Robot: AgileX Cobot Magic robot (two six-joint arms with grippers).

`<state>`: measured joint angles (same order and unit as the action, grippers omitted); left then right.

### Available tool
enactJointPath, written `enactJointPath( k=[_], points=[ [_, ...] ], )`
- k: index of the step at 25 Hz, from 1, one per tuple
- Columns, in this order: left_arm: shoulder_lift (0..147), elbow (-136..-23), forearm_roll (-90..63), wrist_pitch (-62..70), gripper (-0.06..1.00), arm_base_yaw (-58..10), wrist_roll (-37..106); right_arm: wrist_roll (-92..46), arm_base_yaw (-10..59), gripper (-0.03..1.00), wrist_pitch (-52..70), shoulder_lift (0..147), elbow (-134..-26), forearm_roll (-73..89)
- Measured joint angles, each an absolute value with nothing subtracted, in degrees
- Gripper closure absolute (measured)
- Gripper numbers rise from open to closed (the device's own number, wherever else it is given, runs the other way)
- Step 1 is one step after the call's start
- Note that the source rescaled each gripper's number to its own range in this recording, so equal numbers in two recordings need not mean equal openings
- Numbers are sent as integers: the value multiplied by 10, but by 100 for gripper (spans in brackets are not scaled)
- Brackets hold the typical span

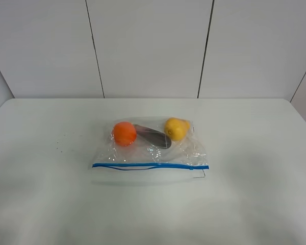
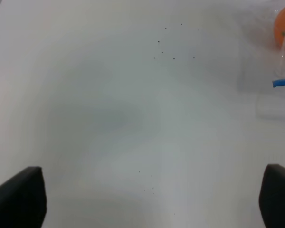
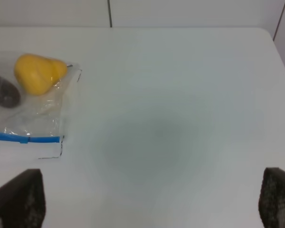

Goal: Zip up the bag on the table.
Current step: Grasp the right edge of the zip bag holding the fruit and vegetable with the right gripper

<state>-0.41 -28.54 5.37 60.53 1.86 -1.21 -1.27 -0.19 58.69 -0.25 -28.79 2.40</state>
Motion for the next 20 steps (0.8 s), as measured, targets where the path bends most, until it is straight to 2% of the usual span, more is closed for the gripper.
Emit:
enactJointPath(
  k=[13, 20],
  points=[
    [-4, -285, 54, 605, -6, 19, -12, -13, -2, -3, 589, 1, -293, 24],
    [-4, -285, 54, 605, -6, 19, -12, -12, -2, -3, 604, 124, -355, 37]
  ],
)
